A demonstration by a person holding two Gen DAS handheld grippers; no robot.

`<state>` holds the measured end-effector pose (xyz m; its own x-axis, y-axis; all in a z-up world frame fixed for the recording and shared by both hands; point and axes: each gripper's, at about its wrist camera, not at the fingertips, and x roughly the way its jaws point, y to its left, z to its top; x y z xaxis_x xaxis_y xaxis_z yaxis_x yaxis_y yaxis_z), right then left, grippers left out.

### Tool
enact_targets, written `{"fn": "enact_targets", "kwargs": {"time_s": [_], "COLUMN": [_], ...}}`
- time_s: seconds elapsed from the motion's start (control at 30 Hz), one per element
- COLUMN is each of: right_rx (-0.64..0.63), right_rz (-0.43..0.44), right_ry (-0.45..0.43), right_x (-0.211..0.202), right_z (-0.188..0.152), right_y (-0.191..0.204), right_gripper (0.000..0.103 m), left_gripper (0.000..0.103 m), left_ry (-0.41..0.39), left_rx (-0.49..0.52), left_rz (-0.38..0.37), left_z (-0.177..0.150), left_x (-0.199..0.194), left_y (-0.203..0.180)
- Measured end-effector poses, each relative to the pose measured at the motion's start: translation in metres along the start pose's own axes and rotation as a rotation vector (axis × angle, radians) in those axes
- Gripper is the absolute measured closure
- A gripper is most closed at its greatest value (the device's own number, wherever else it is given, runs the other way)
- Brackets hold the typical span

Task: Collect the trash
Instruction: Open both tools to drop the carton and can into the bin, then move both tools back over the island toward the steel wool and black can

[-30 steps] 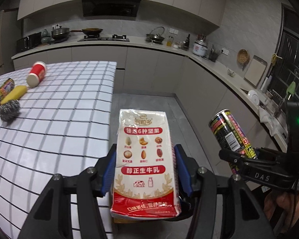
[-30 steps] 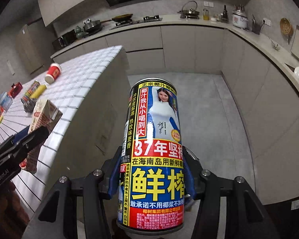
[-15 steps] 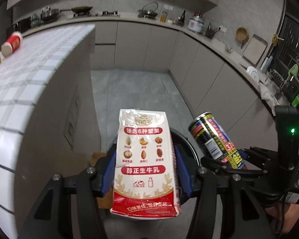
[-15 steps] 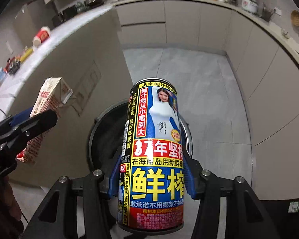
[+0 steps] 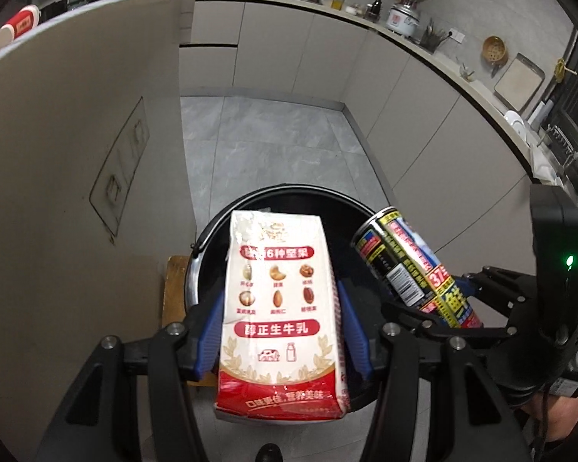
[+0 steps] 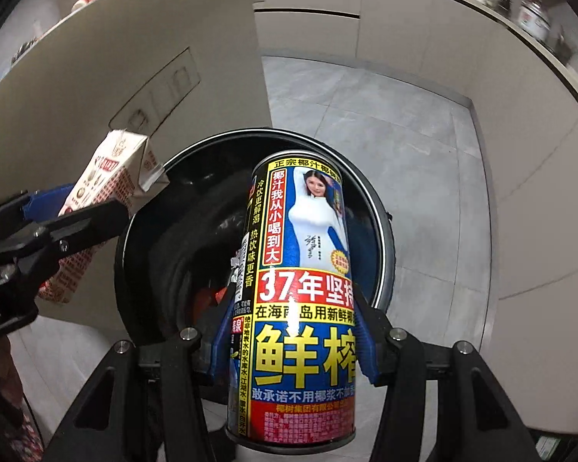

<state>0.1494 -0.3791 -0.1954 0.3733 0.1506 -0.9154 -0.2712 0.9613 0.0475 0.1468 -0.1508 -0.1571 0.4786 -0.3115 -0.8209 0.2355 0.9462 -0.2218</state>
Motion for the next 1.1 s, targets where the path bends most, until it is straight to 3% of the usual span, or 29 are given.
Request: {"fn": "enact_targets", "kwargs": {"time_s": [0.13, 0.17, 0.2, 0.23, 0.3, 0.5, 0.7, 1.1], "right_rx": [-0.056, -0.075, -0.077, -0.077, -0.074, 0.051, 0.112, 0.219], "right_rz": [0.046, 0.050, 0.023, -0.004, -0.005, 0.011, -0.038, -0.052], "right_ry": [0.010, 0.009, 0.013, 0.018, -0.006, -0.056, -0.103, -0.247], "right_x": [0.010, 0.014, 0.018, 0.020, 0.013, -0.014, -0.041, -0.121], "right_z": [0.002, 0.001, 0.001, 0.000, -0.004, -0.005, 0.003, 0.042], "right_y": [0.004, 0.006, 0.004, 0.002, -0.008, -0.031, -0.039, -0.043], "right_gripper": [0.048, 0.046, 0.018, 0.000, 0.000, 0.000, 0.000, 0.000], "left_gripper": [0.044, 0.039, 0.018, 0.004, 0.003, 0.003, 0.003, 0.003], "left_ry": [0.027, 0.036, 0.033, -0.009, -0.047, -0.053, -0.065, -0.208], "left_rx": [0.009, 0.023, 0.026, 0.010, -0.017, -0.014, -0.008, 0.012], "left_rz": [-0.027, 0.007, 0.047, 0.079, 0.075, 0.121, 0.117, 0.087], "left_z": [0.004, 0.005, 0.006, 0.006, 0.006, 0.004, 0.007, 0.044], "left_x": [0.007, 0.009, 0.011, 0.004, -0.006, -0.015, -0.032, -0.104], "left_y": [-0.005, -0.008, -0.007, -0.005, -0.001, -0.001, -0.006, -0.007]}}
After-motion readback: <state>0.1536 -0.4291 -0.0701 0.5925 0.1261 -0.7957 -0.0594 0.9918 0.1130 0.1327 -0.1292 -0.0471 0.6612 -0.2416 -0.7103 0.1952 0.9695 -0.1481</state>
